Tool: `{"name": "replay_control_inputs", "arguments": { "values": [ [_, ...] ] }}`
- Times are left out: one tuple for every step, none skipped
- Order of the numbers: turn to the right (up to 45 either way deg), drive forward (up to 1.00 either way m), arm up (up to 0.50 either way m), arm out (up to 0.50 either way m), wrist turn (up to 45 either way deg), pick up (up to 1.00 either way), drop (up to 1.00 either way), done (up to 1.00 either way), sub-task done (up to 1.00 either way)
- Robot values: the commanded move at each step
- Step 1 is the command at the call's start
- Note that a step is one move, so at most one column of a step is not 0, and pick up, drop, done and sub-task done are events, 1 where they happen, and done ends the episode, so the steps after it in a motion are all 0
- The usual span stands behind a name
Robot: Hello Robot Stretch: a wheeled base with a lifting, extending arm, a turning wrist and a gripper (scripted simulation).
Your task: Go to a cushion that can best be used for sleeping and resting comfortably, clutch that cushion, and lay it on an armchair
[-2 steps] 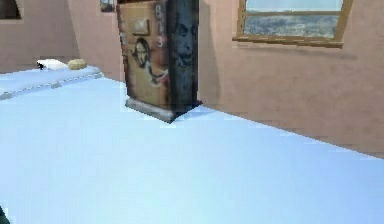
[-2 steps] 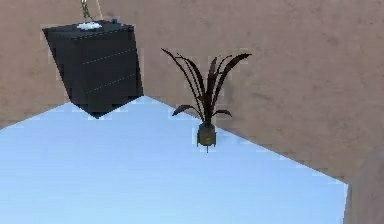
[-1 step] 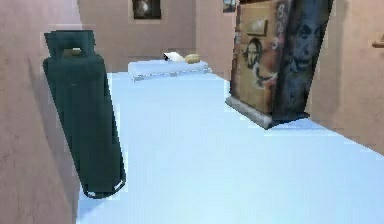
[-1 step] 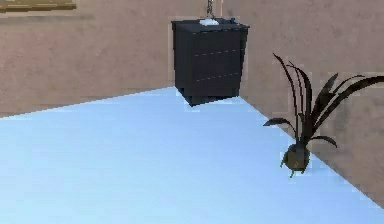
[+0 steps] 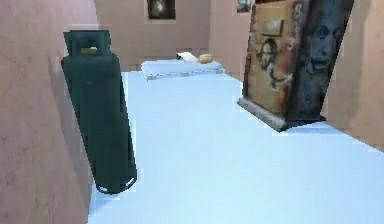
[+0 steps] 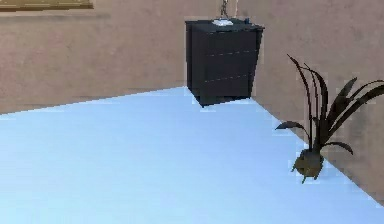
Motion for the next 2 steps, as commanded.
{"name": "replay_control_inputs", "arguments": {
  "values": [
    [0.0,1.0,0.0,0.0,0.0,0.0,0.0,0.0,0.0],
    [0.0,1.0,0.0,0.0,0.0,0.0,0.0,0.0,0.0]
  ]
}}
